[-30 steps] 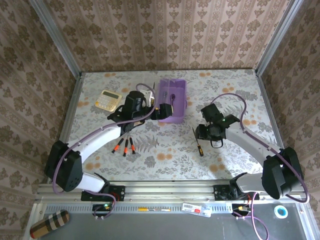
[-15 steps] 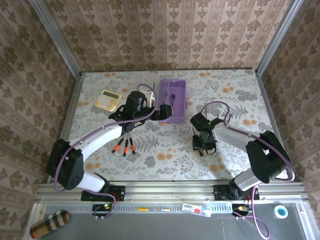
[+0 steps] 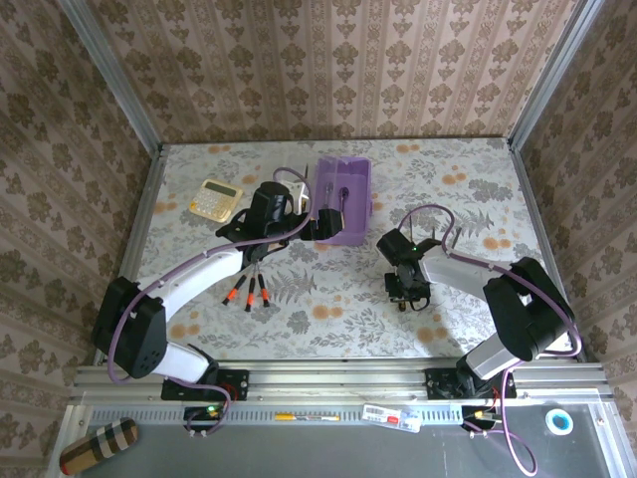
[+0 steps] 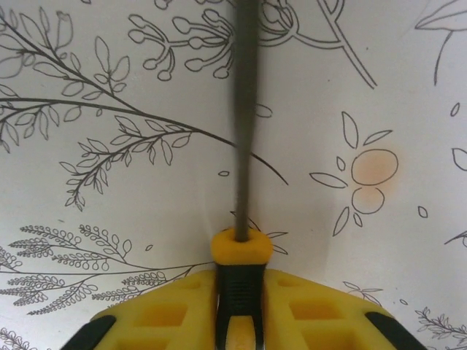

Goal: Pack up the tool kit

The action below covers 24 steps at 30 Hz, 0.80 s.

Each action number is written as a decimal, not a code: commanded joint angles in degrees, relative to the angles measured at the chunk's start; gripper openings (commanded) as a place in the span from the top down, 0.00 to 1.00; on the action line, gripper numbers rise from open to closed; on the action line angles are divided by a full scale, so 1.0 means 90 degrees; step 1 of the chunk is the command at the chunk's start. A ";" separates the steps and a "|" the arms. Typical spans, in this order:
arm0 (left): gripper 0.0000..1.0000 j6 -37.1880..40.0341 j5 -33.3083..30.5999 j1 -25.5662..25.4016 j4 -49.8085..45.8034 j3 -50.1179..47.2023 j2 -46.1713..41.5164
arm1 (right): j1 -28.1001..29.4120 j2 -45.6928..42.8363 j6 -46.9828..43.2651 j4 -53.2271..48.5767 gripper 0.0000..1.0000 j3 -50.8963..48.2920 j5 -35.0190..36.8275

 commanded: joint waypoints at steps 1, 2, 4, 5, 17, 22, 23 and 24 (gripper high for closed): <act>0.00 0.0110 -0.0032 0.0061 -0.0013 0.0203 -0.0131 | 0.0036 0.0009 0.0100 0.0047 0.81 -0.0081 0.0205; 0.00 0.0124 -0.0045 0.0069 -0.0021 0.0205 -0.0145 | 0.0036 -0.0059 0.0128 0.0068 0.82 -0.0072 0.0191; 0.00 0.0139 -0.0088 0.0080 -0.0041 0.0196 -0.0157 | 0.0036 -0.0162 0.0172 0.0106 0.83 -0.0030 0.0157; 0.00 0.0134 -0.0090 0.0087 -0.0037 0.0196 -0.0168 | 0.0036 -0.0200 0.0173 0.0097 0.83 0.0024 0.0130; 0.00 0.0233 -0.0334 0.0441 -0.0112 0.0176 -0.0374 | 0.0036 -0.0247 0.0154 -0.0177 0.85 0.1369 -0.0175; 0.00 0.0214 -0.0432 0.0746 -0.0141 0.0162 -0.0470 | 0.0046 0.0132 0.0224 -0.0040 0.85 0.2198 -0.0489; 0.00 0.0185 -0.0455 0.0830 -0.0148 0.0155 -0.0493 | 0.0056 0.0243 0.0249 0.0029 0.85 0.2366 -0.0584; 0.00 0.0174 -0.0487 0.0916 -0.0179 0.0157 -0.0514 | 0.0074 0.0371 0.0283 0.0079 0.85 0.2551 -0.0636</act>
